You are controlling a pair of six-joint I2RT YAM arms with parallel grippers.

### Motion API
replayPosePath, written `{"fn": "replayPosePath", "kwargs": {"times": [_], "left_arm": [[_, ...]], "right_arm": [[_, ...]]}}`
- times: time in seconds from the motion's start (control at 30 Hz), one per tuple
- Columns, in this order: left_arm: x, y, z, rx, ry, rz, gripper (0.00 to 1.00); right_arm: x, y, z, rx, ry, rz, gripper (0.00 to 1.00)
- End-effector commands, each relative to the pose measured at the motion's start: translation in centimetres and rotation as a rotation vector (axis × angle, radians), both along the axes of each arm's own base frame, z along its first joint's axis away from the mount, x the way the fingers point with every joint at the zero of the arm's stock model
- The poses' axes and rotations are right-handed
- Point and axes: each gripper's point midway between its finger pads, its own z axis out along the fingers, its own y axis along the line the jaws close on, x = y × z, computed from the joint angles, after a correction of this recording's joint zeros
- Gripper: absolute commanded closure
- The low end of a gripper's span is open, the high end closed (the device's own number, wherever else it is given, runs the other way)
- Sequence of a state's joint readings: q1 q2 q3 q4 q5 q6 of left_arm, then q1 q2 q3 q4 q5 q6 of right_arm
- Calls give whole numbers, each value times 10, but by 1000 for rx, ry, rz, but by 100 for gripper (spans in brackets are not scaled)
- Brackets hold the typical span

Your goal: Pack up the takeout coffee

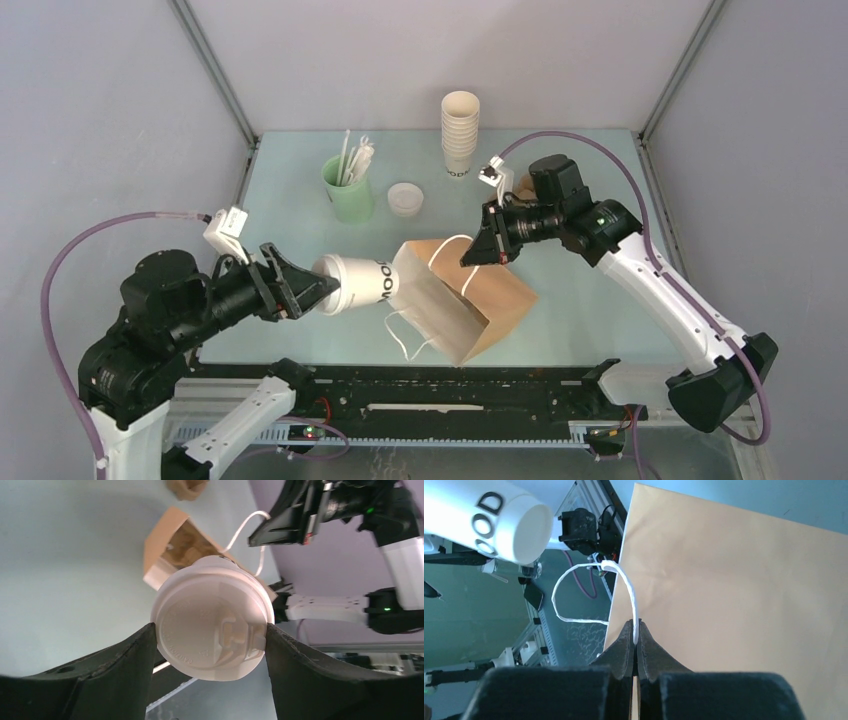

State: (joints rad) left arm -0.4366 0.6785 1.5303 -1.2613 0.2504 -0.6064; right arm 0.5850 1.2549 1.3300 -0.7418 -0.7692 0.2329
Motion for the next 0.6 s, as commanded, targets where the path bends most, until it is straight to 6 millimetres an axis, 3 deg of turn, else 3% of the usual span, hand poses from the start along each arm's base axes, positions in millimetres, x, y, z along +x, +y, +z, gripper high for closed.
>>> {"fn": "replayPosePath", "kwargs": {"times": [0.0,0.27,0.57], "left_arm": [[-6,-24,42,-210,-56,-75,46],[19,-43,24,-261,3,-49,49],[47,-70,-9,-109,89,60,50]], "right_arm": [[2,0,26,61,-94,-53,100],[13,-1,40,141,-114,-147,100],[29,-9,56,200,-104,-285,100]]}}
